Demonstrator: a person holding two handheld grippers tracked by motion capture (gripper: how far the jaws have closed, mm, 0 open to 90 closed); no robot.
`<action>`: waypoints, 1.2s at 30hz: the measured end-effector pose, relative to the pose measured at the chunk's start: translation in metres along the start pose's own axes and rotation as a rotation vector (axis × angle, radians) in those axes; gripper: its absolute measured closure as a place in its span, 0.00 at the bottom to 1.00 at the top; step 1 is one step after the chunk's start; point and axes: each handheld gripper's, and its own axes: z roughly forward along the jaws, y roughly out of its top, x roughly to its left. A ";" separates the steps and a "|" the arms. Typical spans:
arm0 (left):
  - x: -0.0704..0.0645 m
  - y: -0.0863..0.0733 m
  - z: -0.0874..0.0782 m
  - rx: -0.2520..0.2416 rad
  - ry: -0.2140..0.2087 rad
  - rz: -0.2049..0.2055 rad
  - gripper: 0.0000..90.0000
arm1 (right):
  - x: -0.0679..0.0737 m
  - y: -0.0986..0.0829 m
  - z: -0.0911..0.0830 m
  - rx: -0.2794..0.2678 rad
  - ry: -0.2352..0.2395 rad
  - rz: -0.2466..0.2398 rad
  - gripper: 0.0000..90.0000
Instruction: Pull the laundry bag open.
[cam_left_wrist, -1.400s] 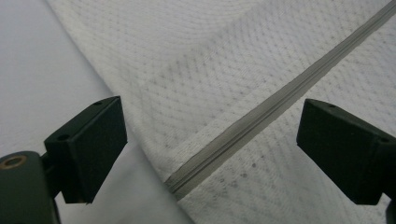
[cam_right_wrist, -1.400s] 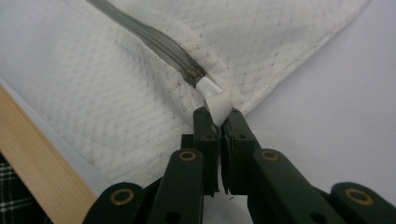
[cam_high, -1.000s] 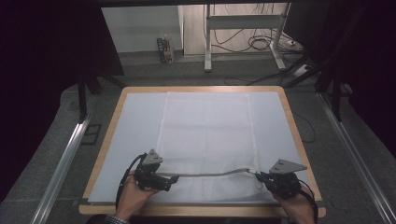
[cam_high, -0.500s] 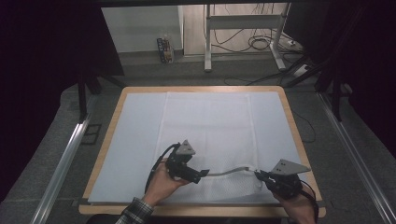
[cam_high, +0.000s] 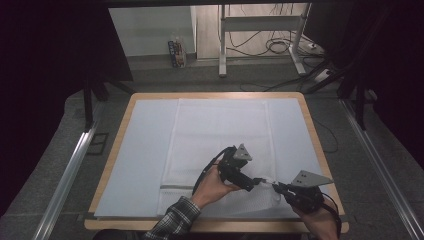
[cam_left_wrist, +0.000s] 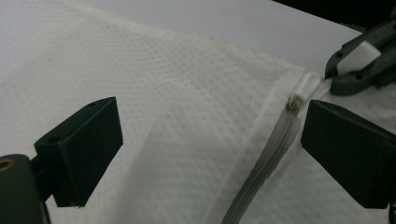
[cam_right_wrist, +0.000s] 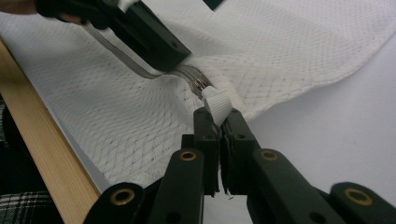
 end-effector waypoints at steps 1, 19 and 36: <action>-0.002 0.002 0.004 -0.003 0.000 0.002 0.06 | 0.000 0.000 0.000 -0.001 0.001 0.001 0.95; -0.001 0.008 0.017 -0.013 0.034 -0.008 0.06 | 0.000 0.001 0.001 0.005 0.008 0.002 0.95; 0.004 -0.015 -0.018 0.041 -0.069 0.047 0.29 | 0.002 0.000 0.002 0.030 -0.043 -0.042 0.95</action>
